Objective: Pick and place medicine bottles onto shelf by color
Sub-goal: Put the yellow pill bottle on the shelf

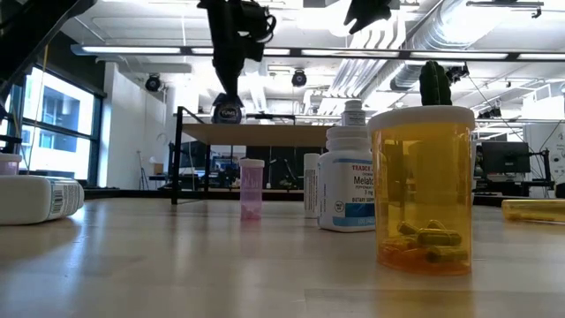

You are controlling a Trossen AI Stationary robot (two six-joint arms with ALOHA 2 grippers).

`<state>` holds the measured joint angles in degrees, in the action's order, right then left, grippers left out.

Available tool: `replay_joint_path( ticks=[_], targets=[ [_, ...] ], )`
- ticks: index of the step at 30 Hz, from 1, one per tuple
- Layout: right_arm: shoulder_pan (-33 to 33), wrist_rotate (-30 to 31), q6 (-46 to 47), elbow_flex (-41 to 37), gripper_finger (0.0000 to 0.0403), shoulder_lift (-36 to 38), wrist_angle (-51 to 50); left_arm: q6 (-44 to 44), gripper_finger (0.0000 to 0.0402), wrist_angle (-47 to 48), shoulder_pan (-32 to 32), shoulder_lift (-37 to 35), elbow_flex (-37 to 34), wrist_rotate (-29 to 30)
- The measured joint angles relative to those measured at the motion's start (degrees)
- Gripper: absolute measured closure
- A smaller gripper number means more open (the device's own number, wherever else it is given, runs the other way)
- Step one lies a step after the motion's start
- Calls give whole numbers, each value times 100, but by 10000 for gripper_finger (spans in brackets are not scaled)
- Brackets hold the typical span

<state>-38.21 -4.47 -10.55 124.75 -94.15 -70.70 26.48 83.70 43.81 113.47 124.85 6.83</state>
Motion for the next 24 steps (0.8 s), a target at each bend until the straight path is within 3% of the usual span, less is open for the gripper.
replay_joint_path(
  ticks=[8,11,17,24],
  targets=[
    [-1,-69,-33,1,187,0,-71,-569,158,162,0,-10,730,-36],
    [-1,-277,22,1,187,0,-141,-891,160,317,-2,-62,770,-430],
    [47,-852,475,0,187,0,-582,-945,167,297,-88,-392,362,-1669],
    [599,-877,1047,0,187,0,-636,-992,170,-519,-405,-1206,-573,-1920]
  ],
)
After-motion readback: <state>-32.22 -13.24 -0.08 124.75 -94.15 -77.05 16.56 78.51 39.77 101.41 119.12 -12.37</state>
